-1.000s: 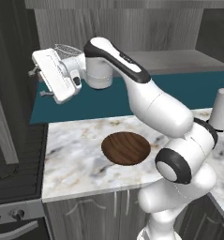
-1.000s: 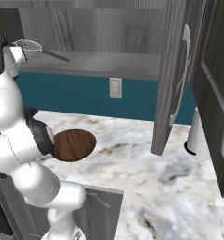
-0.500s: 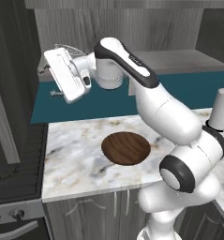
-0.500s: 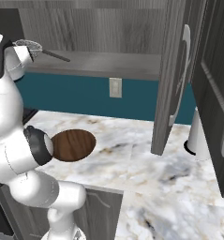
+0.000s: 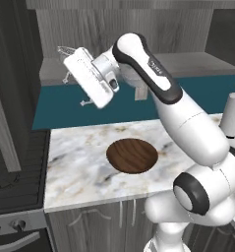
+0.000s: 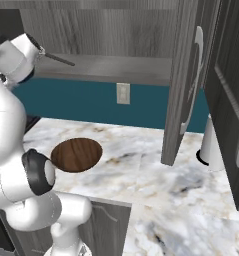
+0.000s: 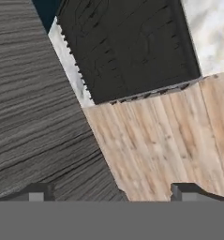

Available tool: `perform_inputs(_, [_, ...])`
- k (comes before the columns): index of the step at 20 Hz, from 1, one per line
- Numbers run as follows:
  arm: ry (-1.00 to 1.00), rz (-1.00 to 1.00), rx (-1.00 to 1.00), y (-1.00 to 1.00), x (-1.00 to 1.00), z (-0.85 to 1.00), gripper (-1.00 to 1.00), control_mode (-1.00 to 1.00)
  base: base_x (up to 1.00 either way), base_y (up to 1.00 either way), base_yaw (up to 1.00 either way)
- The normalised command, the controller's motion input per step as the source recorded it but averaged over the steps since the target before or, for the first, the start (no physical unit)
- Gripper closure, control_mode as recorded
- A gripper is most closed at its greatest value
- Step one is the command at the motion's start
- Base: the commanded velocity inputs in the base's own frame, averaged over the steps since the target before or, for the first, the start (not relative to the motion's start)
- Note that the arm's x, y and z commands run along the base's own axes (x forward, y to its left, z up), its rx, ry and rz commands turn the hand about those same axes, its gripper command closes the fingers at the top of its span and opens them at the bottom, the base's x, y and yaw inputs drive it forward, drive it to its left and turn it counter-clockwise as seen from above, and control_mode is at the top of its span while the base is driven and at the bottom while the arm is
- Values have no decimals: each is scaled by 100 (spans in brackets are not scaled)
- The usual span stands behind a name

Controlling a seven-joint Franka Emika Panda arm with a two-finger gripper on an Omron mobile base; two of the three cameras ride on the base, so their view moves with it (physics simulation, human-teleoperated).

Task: Open the cabinet and setup a tea strainer by placing it in the bowl upright.

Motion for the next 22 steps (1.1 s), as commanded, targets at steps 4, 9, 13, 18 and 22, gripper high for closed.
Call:
perform_inputs(4, [-37,3,-51,-51,5,-29,-100,-100,0,0,0])
perform_inputs(9, [-35,5,-44,-80,34,-35,-100,-100,0,0,0])
perform_inputs(13, [-56,9,-34,-68,41,-17,-100,-100,0,0,0])
perform_inputs(18, [-64,13,-29,-27,45,-8,-100,-100,0,0,0])
perform_inputs(22, [-44,3,-28,0,42,14,-100,-100,0,0,0])
